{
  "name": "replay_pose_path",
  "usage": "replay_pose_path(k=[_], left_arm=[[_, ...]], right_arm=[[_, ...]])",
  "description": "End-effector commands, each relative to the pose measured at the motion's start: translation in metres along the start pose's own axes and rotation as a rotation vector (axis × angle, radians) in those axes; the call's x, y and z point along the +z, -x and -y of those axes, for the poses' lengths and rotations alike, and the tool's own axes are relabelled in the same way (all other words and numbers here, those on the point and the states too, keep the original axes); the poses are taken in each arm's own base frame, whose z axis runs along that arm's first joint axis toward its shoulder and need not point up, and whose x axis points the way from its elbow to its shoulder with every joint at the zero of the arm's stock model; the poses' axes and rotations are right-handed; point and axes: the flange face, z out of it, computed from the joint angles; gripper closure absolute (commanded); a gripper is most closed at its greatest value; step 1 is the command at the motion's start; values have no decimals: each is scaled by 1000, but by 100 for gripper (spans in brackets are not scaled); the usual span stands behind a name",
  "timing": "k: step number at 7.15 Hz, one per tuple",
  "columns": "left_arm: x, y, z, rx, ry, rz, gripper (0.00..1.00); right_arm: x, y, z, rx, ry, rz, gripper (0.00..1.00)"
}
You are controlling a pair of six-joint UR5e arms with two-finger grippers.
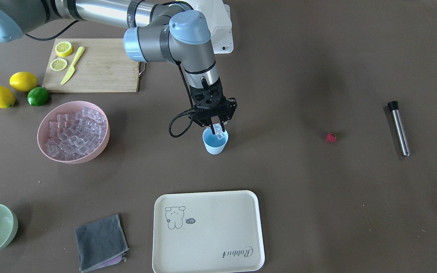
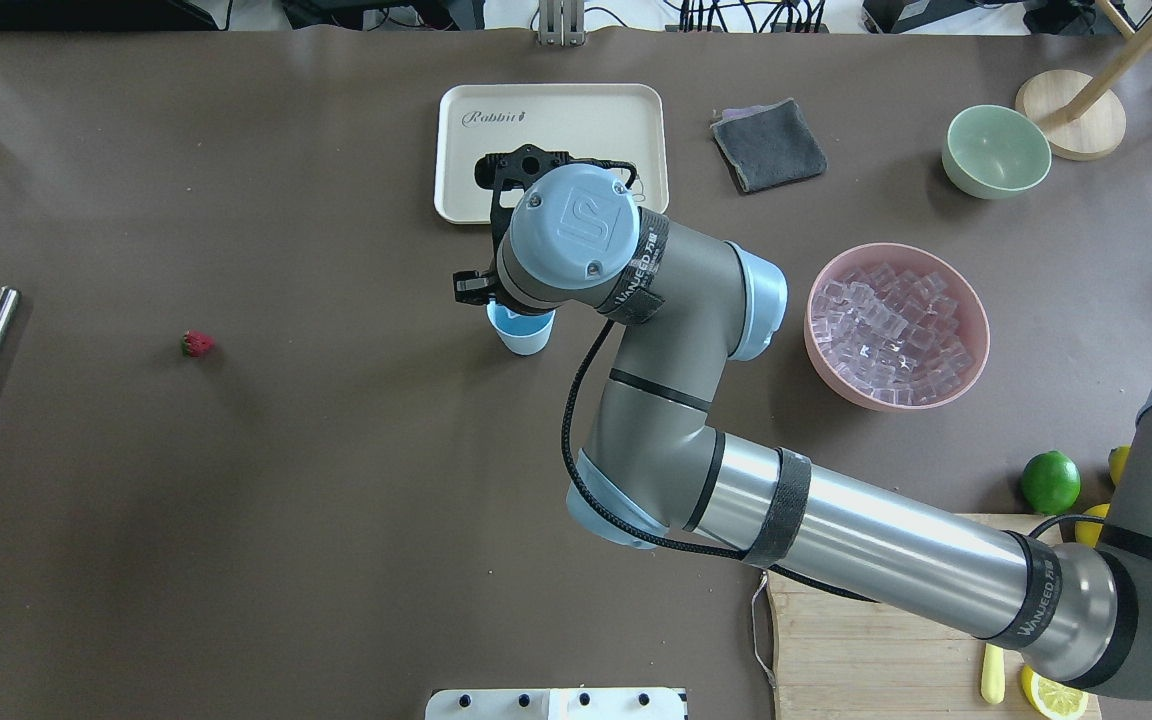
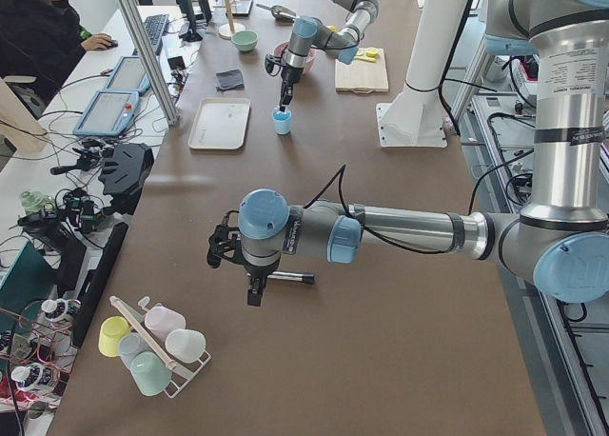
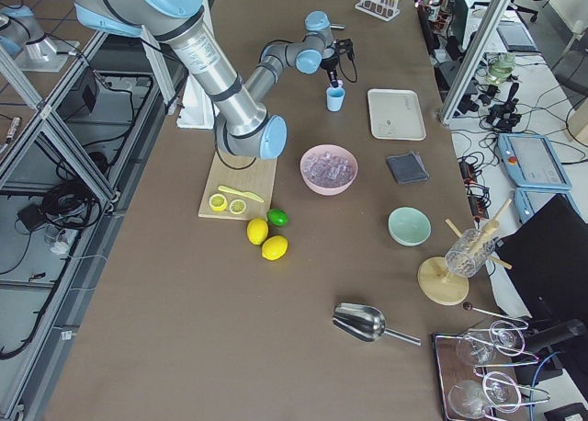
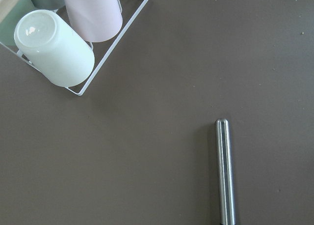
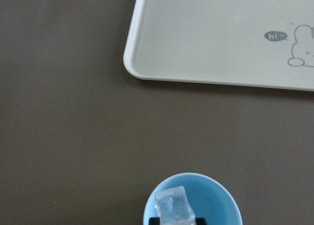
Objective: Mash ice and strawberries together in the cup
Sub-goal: 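Carry the ice cube with the right gripper and drop it into the blue cup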
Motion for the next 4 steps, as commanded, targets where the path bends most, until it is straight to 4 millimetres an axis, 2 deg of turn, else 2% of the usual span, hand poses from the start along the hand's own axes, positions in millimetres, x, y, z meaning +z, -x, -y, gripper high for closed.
replay_pose_path(k=[1, 2, 3, 4], left_arm=[[0, 0, 0, 0, 0, 1, 3], [-1, -1, 0, 0, 0, 0, 2], [0, 0, 0, -1, 1, 1, 3], [0, 0, 0, -1, 1, 1, 2]], right_arm=[[-2, 0, 0, 8, 0, 3, 27], [-2, 0, 0, 8, 0, 3, 12], [-8, 1, 0, 7, -1, 13, 12], [-17, -22, -2, 4, -5, 9, 14]])
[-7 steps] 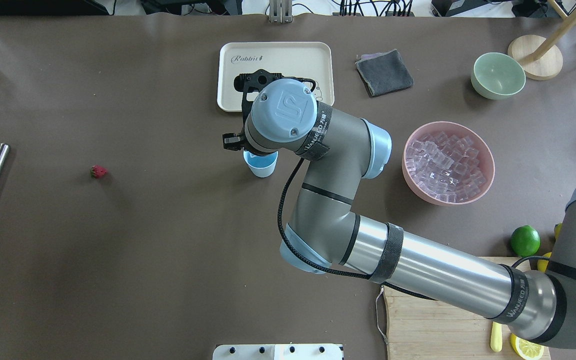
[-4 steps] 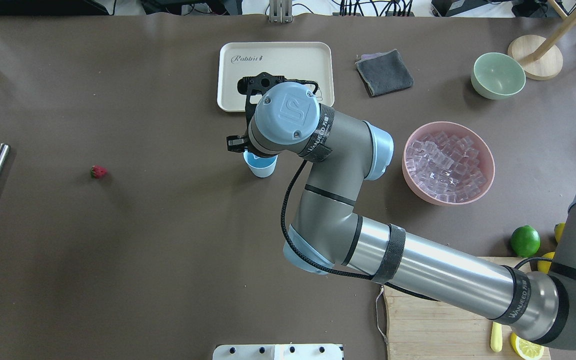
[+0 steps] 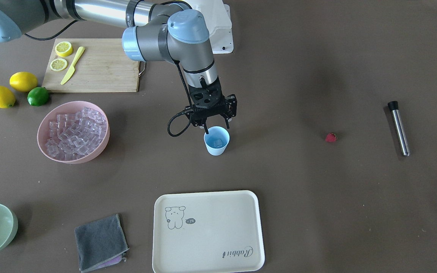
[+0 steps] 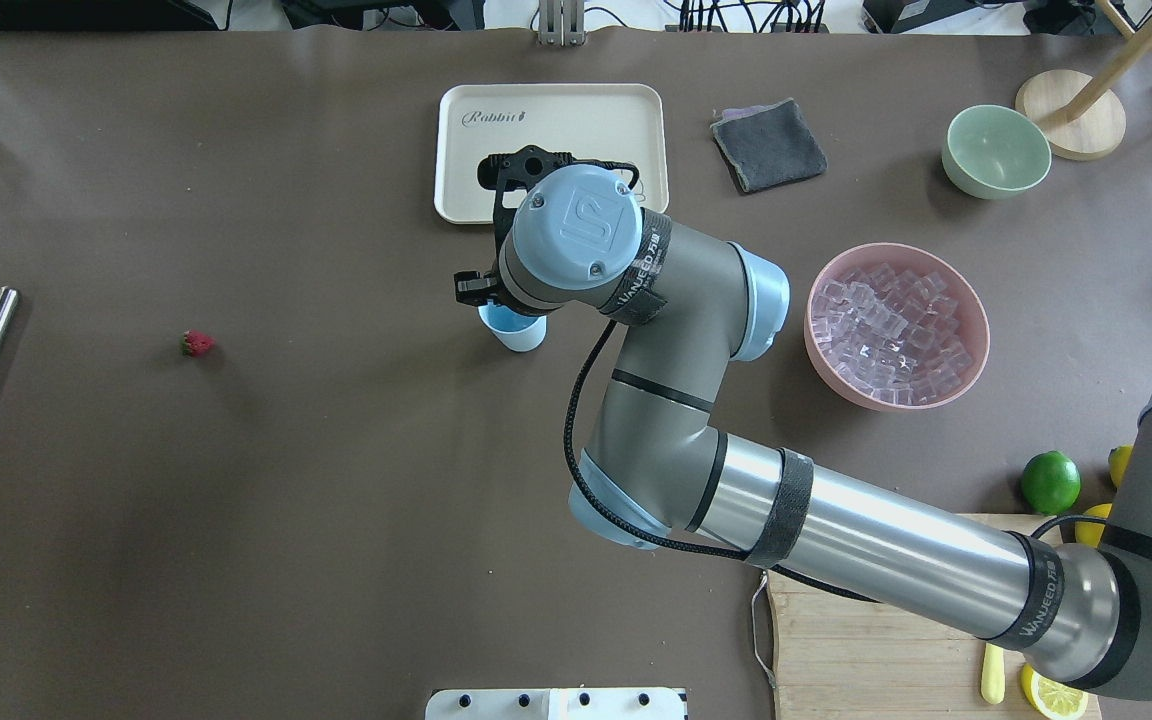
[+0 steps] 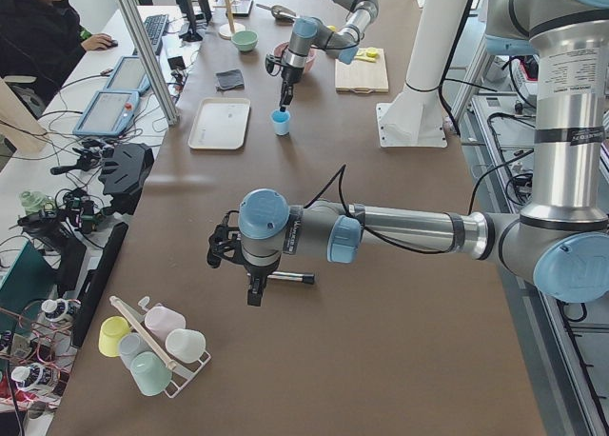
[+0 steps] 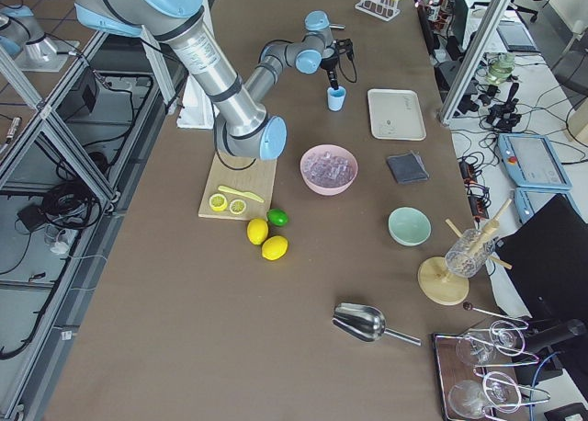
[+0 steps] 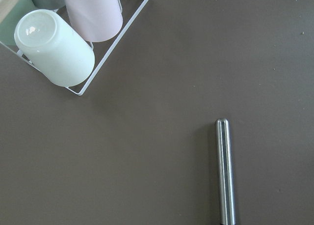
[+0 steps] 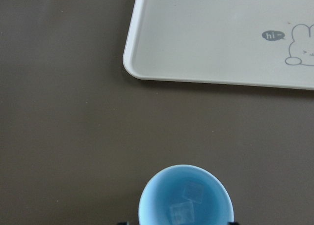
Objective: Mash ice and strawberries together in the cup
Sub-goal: 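Carry the ice cube with the right gripper and drop it into the blue cup, then return the right gripper to the pink bowl and grasp another ice cube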
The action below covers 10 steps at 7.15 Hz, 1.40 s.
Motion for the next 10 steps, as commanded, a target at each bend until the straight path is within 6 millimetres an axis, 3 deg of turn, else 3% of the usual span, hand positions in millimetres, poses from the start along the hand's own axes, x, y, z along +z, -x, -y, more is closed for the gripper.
replay_pose_path(k=[1, 2, 3, 5, 6, 8, 10], left_arm=[[0, 0, 0, 0, 0, 0, 2], [0, 0, 0, -2, 0, 0, 2], [-1, -1, 0, 0, -2, -1, 3], [-1, -1, 0, 0, -3, -1, 3], [-1, -1, -1, 0, -3, -1, 2], [0, -1, -1, 0, -3, -1, 2], [-1, -1, -1, 1, -4, -1, 2]], right_arm=[[-28, -67, -5, 13, 19, -14, 16], [-57, -137, -2, -25, 57, -24, 17], [-77, -195, 2, -68, 81, -60, 17], [-88, -311, -2, -191, 125, -161, 17], [-81, -343, -13, -191, 158, -199, 17], [-59, -359, -29, -197, 186, -254, 21], [-34, -346, -49, -278, 204, -284, 26]])
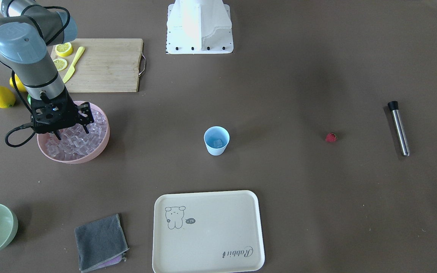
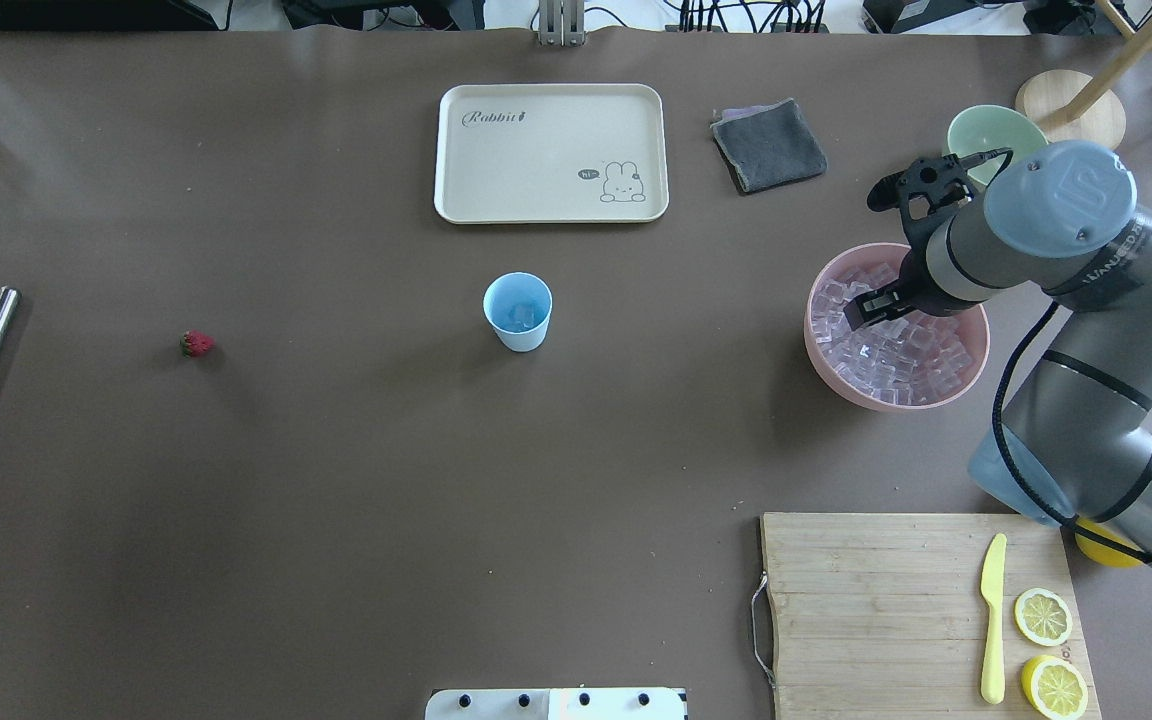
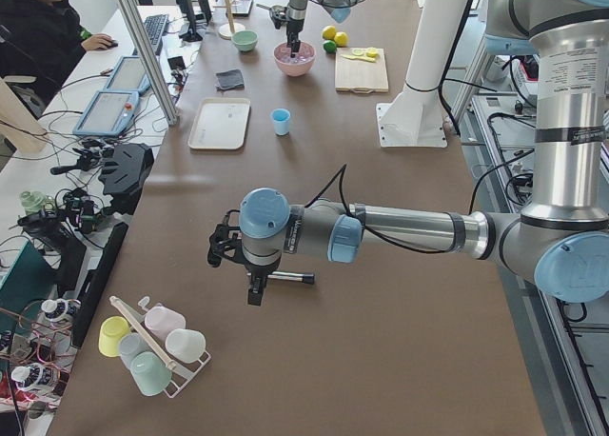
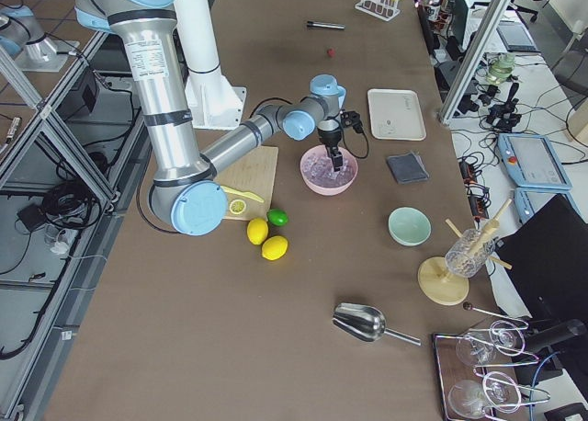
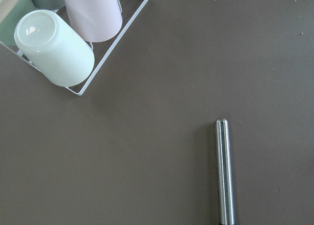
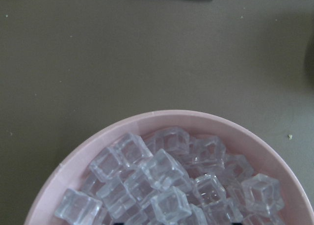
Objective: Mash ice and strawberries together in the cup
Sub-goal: 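Return the right gripper to the pink bowl and grasp another ice cube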
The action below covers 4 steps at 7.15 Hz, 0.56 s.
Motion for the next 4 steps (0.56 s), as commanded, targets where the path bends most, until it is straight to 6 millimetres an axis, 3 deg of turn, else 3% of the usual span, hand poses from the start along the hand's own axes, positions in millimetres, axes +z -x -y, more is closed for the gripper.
replay_pose_path(k=[1, 4], left_arm=[[0, 0, 0, 1, -1, 0, 2], [1, 1, -2, 0, 2, 0, 2]], right_arm=[[17, 10, -7, -63, 13, -26, 31], [20, 13, -7, -89, 17, -27, 58]])
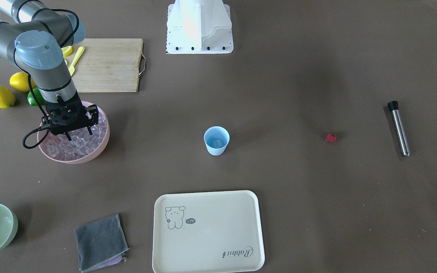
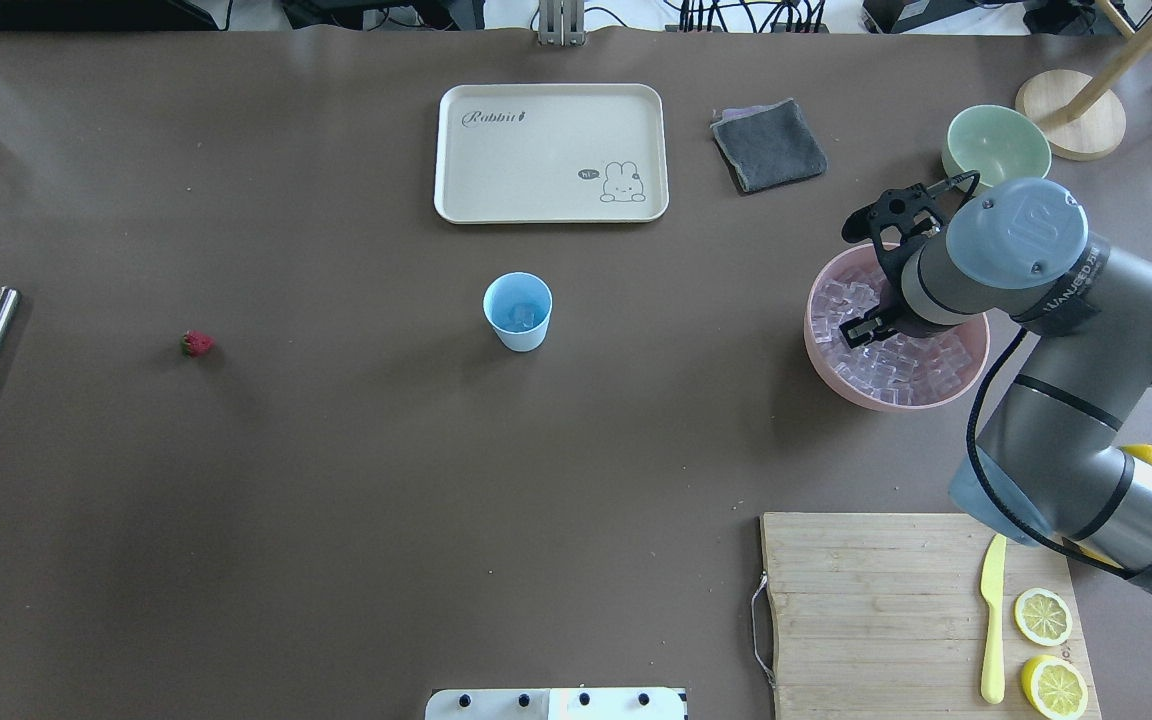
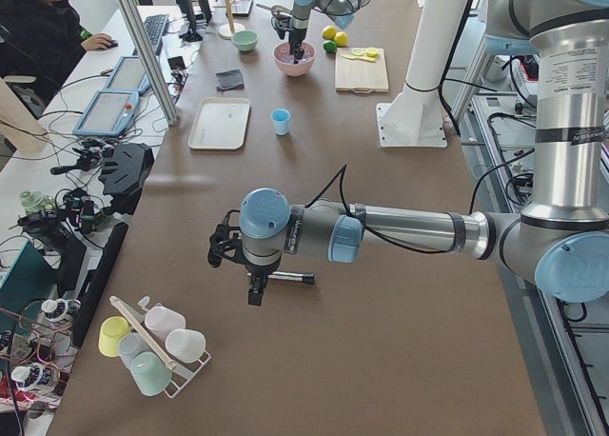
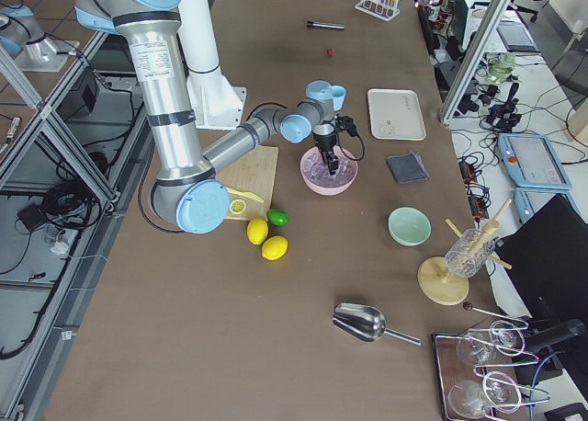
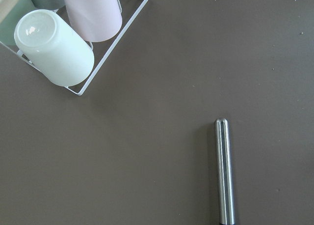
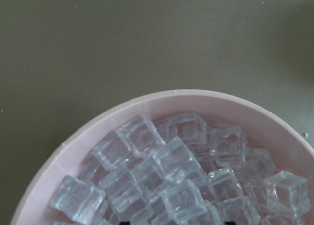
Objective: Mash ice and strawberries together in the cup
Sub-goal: 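Return the right gripper to the pink bowl and grasp another ice cube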
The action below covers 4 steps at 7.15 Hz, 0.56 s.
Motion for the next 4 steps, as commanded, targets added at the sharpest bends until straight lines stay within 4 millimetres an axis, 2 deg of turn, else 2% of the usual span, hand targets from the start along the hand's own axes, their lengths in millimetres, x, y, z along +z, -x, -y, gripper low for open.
replay_pose_path(k=[1, 4], left_arm=[[0, 0, -2, 0, 1, 0, 2], [1, 1, -2, 0, 2, 0, 2]], right_arm=[[0, 0, 0, -29, 0, 0, 72], [-8, -7, 9, -43, -13, 3, 86]])
